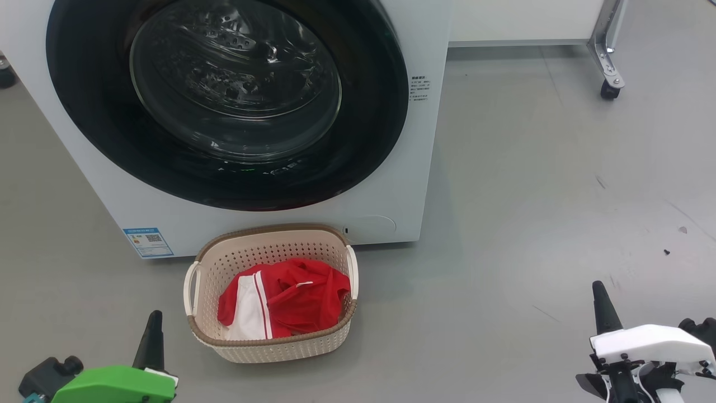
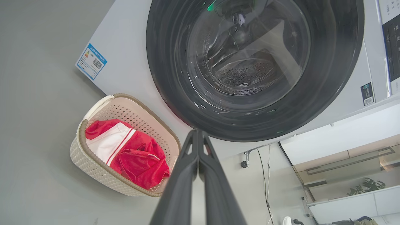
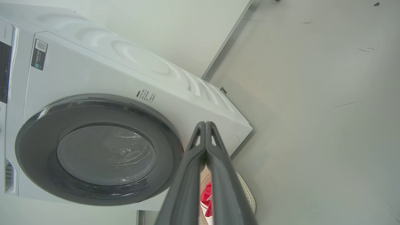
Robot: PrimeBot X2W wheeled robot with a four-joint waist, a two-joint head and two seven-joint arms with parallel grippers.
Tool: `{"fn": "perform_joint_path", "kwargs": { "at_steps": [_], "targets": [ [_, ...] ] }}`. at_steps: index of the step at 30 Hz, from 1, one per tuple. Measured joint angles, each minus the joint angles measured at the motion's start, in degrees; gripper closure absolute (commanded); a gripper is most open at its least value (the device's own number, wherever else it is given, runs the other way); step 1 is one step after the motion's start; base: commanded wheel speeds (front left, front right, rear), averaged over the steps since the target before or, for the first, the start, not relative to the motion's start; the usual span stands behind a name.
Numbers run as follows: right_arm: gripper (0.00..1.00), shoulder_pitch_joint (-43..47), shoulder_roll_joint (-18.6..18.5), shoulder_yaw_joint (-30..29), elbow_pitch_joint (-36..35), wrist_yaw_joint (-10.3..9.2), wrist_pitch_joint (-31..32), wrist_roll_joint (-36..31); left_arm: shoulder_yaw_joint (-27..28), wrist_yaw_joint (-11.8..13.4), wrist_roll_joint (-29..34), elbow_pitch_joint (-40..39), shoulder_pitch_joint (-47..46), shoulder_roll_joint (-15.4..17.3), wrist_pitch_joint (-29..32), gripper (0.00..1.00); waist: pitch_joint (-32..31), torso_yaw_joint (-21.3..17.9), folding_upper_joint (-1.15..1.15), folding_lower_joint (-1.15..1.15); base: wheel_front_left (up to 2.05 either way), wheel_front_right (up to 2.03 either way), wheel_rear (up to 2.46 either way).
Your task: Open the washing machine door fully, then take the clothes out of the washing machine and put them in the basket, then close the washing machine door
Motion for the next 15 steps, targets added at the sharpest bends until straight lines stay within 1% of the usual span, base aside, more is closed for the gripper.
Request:
{"fn": "perform_joint_path", "kwargs": {
  "at_steps": [15],
  "targets": [
    [1.00, -1.6, -0.5, -1.8, 0.5, 0.94, 2.3, 10.9, 2.0, -1.0, -10.7, 0.9, -1.5, 0.0, 2.5, 1.00, 0.0, -0.1, 0.00, 0.00, 0.00, 0.00, 0.00]
  ]
}}
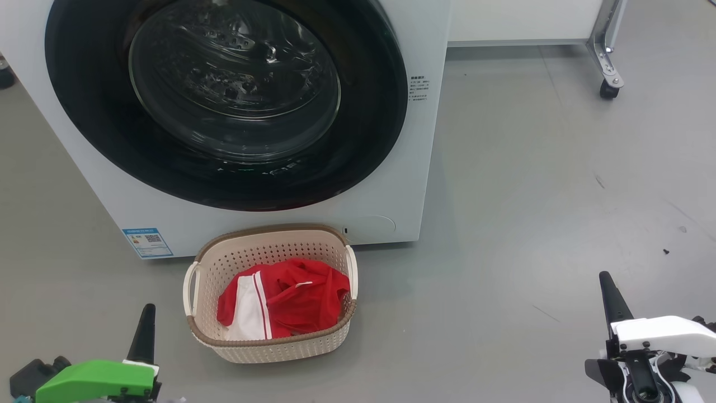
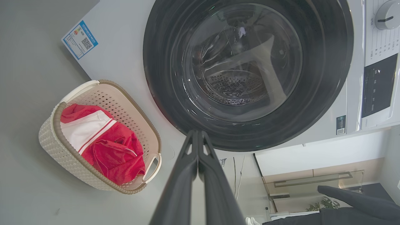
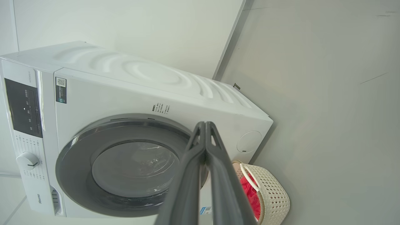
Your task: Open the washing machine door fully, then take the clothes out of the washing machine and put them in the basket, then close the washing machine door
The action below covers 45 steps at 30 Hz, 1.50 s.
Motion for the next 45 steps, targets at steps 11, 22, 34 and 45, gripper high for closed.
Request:
{"fn": "perform_joint_path", "kwargs": {
  "at_steps": [11, 22, 34, 45],
  "targets": [
    [1.00, -1.1, -0.2, -1.5, 0.4, 0.88, 1.7, 8.5, 1.5, -1.0, -8.3, 0.6, -1.4, 0.0, 2.0, 1.00, 0.0, -0.1, 0.00, 0.00, 0.00, 0.00, 0.00],
    [1.00, -2.2, -0.7, -2.7, 0.8, 1.38, 3.2, 15.2, 2.7, -1.5, -14.5, 1.4, -2.6, 0.0, 3.5, 1.00, 0.0, -0.1, 0.00, 0.00, 0.00, 0.00, 0.00],
    [1.00, -2.4, -0.7, -2.7, 1.0, 1.40, 3.4, 15.2, 2.7, -1.5, -14.5, 1.5, -2.6, 0.0, 3.5, 1.00, 0.0, -0.1, 0.00, 0.00, 0.00, 0.00, 0.00],
    [1.00, -2.4, -0.7, -2.8, 1.2, 1.49, 3.4, 15.2, 2.8, -1.5, -14.5, 1.6, -2.7, 0.0, 3.5, 1.00, 0.0, -0.1, 0.00, 0.00, 0.00, 0.00, 0.00]
  ]
}}
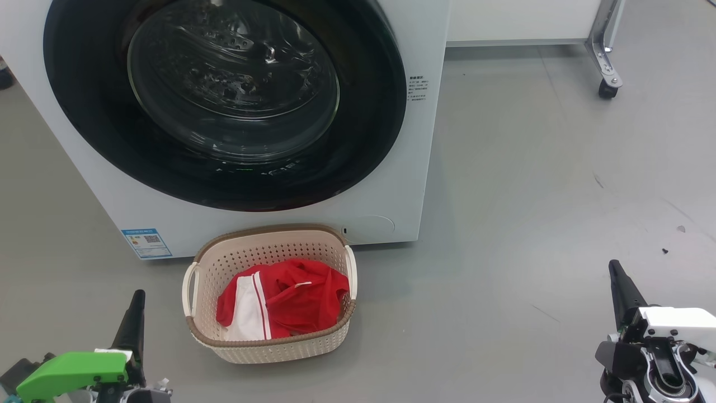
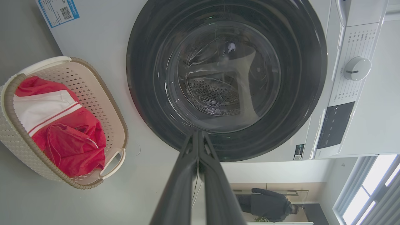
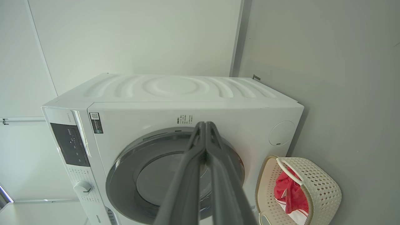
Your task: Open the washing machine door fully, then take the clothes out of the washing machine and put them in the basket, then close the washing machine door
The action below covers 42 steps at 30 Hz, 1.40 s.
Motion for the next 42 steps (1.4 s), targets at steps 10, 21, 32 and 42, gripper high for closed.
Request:
{"fn": "perform_joint_path", "kwargs": {
  "at_steps": [10, 21, 32, 42],
  "targets": [
    [1.00, 0.0, 0.0, 0.0, 0.1, 0.07, 0.1, 0.0, 0.1, 0.0, 0.0, 0.0, -0.1, 0.0, 0.0, 1.00, 0.0, 0.0, 0.00, 0.00, 0.00, 0.00, 0.00],
    [1.00, 0.0, 0.0, -0.2, 0.3, 0.07, 0.1, 0.0, 0.2, 0.0, 0.0, 0.0, -0.1, 0.0, 0.0, 1.00, 0.0, 0.0, 0.00, 0.00, 0.00, 0.00, 0.00],
    [1.00, -0.1, 0.0, -0.2, 0.3, 0.08, 0.1, 0.0, 0.2, 0.0, 0.0, 0.0, -0.1, 0.0, 0.0, 1.00, 0.0, 0.0, 0.00, 0.00, 0.00, 0.00, 0.00],
    [1.00, -0.1, 0.0, -0.3, 0.4, 0.08, 0.2, 0.0, 0.3, 0.0, 0.0, 0.0, -0.1, 0.0, 0.0, 1.00, 0.0, 0.0, 0.00, 0.00, 0.00, 0.00, 0.00]
  ]
}}
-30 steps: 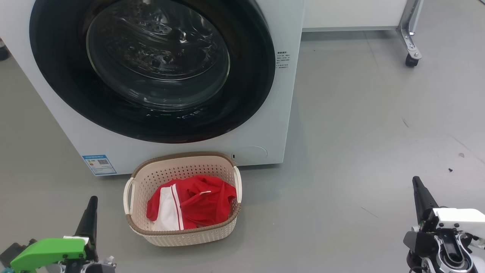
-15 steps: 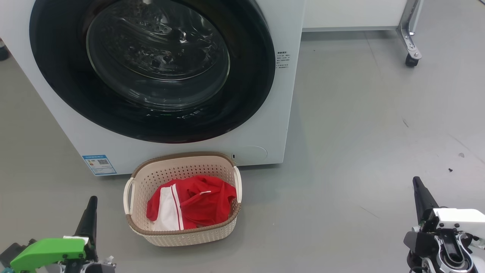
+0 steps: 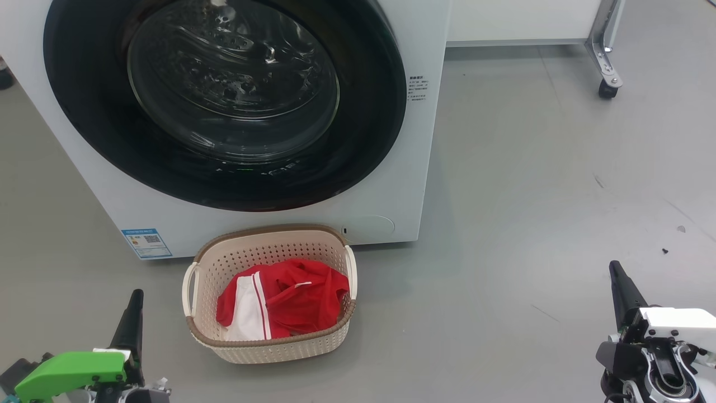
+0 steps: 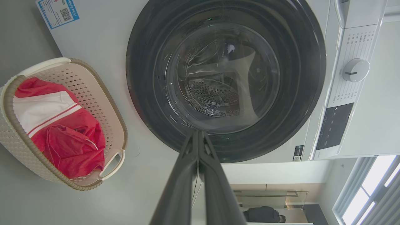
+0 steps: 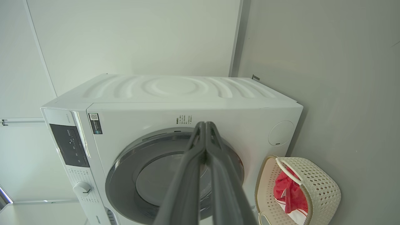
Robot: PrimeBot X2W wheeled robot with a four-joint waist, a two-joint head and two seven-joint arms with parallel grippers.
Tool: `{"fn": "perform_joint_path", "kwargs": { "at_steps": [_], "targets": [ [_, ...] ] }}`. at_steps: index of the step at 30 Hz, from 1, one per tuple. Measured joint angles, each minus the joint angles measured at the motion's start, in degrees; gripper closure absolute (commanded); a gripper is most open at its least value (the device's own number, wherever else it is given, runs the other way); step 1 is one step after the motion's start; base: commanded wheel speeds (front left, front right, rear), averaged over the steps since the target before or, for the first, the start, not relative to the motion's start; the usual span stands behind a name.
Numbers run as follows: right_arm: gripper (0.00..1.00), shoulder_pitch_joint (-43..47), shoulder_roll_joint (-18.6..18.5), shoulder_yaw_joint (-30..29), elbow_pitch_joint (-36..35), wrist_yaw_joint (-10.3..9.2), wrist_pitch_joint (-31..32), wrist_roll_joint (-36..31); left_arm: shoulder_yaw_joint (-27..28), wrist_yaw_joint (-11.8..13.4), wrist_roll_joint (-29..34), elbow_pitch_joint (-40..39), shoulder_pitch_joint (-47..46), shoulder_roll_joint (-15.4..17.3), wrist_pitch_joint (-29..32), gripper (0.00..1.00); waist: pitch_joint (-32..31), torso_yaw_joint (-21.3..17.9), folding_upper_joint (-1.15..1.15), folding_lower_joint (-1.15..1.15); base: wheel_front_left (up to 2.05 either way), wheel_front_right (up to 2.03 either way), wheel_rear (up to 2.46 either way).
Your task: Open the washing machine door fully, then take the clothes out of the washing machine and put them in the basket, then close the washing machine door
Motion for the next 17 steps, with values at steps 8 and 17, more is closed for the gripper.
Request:
{"fn": "perform_joint_path", "kwargs": {
  "at_steps": [8, 17],
  "targets": [
    [1.00, 0.0, 0.0, 0.0, 0.1, 0.00, 0.0, 0.0, 0.0, 0.0, 0.0, 0.0, 0.0, 0.0, 0.0, 1.00, 0.0, 0.0, 0.00, 0.00, 0.00, 0.00, 0.00],
    [1.00, 0.0, 0.0, -0.1, 0.2, 0.00, 0.0, 0.0, 0.1, 0.0, 0.0, 0.0, 0.0, 0.0, 0.2, 1.00, 0.0, 0.0, 0.00, 0.00, 0.00, 0.00, 0.00]
  ]
}}
